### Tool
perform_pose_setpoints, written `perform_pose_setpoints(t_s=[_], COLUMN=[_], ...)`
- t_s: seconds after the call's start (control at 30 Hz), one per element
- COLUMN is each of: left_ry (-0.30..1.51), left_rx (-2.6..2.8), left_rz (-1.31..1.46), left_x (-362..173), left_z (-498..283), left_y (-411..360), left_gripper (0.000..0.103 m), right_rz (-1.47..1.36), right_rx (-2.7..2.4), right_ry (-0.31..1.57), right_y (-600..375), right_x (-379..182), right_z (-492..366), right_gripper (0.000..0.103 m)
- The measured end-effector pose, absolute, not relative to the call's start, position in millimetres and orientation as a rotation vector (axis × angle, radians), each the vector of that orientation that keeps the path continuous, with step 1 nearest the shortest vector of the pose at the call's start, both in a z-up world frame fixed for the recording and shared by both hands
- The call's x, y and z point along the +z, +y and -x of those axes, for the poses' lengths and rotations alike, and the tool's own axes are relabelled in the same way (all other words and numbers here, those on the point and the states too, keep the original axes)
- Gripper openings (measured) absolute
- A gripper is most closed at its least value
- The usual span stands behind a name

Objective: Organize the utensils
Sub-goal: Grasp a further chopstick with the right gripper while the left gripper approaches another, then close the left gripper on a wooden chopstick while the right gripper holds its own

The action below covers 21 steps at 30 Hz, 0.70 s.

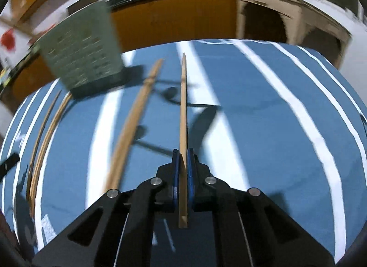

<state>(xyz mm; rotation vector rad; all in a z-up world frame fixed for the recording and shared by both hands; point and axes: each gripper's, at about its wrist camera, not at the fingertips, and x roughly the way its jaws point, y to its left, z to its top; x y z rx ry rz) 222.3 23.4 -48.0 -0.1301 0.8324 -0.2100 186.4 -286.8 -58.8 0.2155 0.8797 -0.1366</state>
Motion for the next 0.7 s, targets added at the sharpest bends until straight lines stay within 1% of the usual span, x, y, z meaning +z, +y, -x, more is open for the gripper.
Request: perform_pose_setpoints(t_s=[0.2,0.27,0.5,0.7], left_ry=[0.870,0.883,0.896,0.893], left_rx=[-0.220,-0.214,-0.164,-0.121], left_rz=[0.094,0.068,0.022,0.046], left_x=[-58,-61,-69,-68], left_z=[-231,-235,-240,-234], left_y=[8,2,-1,19], left_gripper=[0.024,0.022,0.009,0.008], right_rz=[-0.207,-0.206,-0.202,-0.208], right_rx=[-0.125,-0.112,-0.083,-0.059], right_ry=[0.876,0.876,0.874,0.875], right_y=[-290,-288,-282,-280], right_x=[-60,-61,-60,-59], right_z=[-181,-181,-181,-178], right_gripper=[0.008,0.008,0.008,0.008])
